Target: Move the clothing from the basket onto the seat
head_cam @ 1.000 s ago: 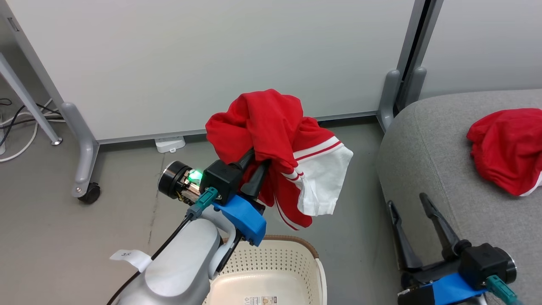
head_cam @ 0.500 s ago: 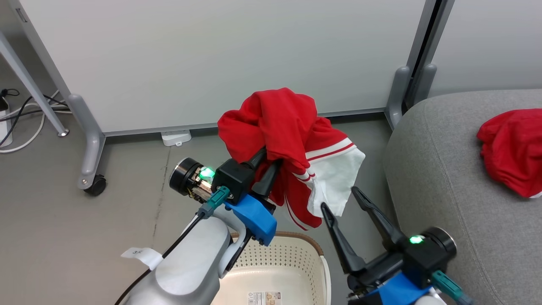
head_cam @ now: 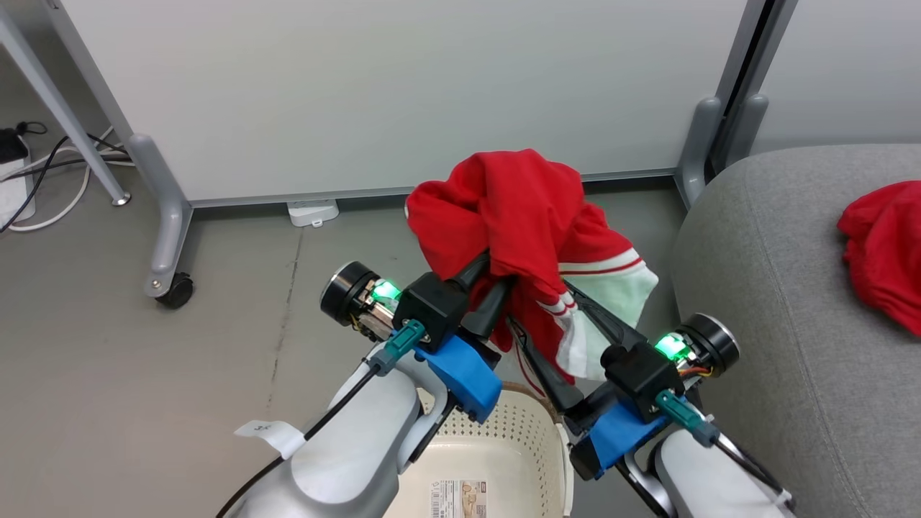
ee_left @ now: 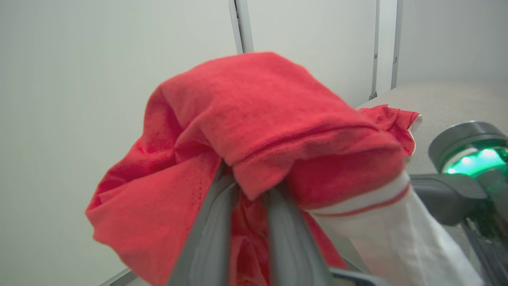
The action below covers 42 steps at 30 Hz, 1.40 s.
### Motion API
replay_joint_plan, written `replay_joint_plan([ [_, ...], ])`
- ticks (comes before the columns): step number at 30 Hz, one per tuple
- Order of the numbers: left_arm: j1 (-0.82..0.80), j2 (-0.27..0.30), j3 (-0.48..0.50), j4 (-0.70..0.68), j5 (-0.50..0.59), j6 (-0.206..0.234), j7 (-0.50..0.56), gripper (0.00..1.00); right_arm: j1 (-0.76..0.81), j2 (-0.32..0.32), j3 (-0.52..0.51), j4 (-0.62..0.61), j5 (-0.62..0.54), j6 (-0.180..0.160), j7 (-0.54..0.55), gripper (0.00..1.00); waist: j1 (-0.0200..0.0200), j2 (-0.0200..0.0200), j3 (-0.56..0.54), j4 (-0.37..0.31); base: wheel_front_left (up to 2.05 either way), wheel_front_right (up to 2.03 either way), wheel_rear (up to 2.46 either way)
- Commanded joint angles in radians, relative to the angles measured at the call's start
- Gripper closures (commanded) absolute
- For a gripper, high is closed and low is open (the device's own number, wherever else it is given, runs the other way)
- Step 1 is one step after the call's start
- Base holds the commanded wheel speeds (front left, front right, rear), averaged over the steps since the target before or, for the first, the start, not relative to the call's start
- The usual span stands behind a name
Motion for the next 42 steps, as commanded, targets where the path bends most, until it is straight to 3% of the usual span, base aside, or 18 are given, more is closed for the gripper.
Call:
replay_joint_plan([
  [1, -0.022, -0.003, -0.004, -0.007, 0.004, -0.002, -0.005, 1.00, -0.030, -0.003, -0.005, 0.033, -0.013, 0.000, 0.000, 0.00, -0.0001, 0.0000, 0.007, 0.006, 0.00, 0.00, 0.00],
  [9, -0.027, -0.016, -0.034, -0.025, -0.001, -0.010, -0.005, 1.00, -0.106, 0.023, -0.023, 0.144, -0.040, 0.000, 0.000, 0.00, -0.0001, 0.0000, 0.025, 0.016, 0.00, 0.00, 0.00],
  [10, -0.028, -0.018, -0.038, -0.026, -0.003, -0.010, -0.005, 1.00, -0.113, 0.026, -0.027, 0.152, -0.039, 0.000, -0.001, 0.40, -0.0001, 0.0000, 0.026, 0.017, 0.00, 0.00, 0.00],
  [11, -0.030, -0.018, -0.042, -0.025, -0.004, -0.011, -0.005, 1.00, -0.118, 0.028, -0.029, 0.161, -0.036, 0.000, -0.001, 1.00, -0.0001, 0.0000, 0.027, 0.017, 0.00, 0.00, 0.00],
  [34, -0.032, -0.021, -0.066, -0.011, -0.024, -0.003, -0.005, 1.00, -0.127, 0.040, -0.002, 0.175, 0.035, 0.000, 0.000, 1.00, -0.0001, 0.0000, 0.015, 0.007, 0.00, 0.00, 0.00],
  [35, -0.030, -0.021, -0.066, -0.008, -0.024, -0.001, -0.005, 0.78, -0.126, 0.040, -0.002, 0.174, 0.037, 0.000, 0.000, 1.00, -0.0001, 0.0000, 0.014, 0.007, 0.00, 0.00, 0.00],
  [36, -0.028, -0.020, -0.069, 0.000, -0.022, -0.001, -0.004, 0.00, -0.125, 0.040, -0.001, 0.173, 0.039, 0.000, 0.000, 1.00, -0.0001, 0.0000, 0.012, 0.007, 0.00, 0.00, 0.00],
  [42, -0.024, -0.020, -0.069, -0.006, -0.025, 0.006, -0.004, 0.00, -0.120, 0.040, -0.002, 0.169, 0.048, 0.000, 0.000, 1.00, -0.0001, 0.0000, 0.006, 0.008, 0.00, 0.00, 0.00],
])
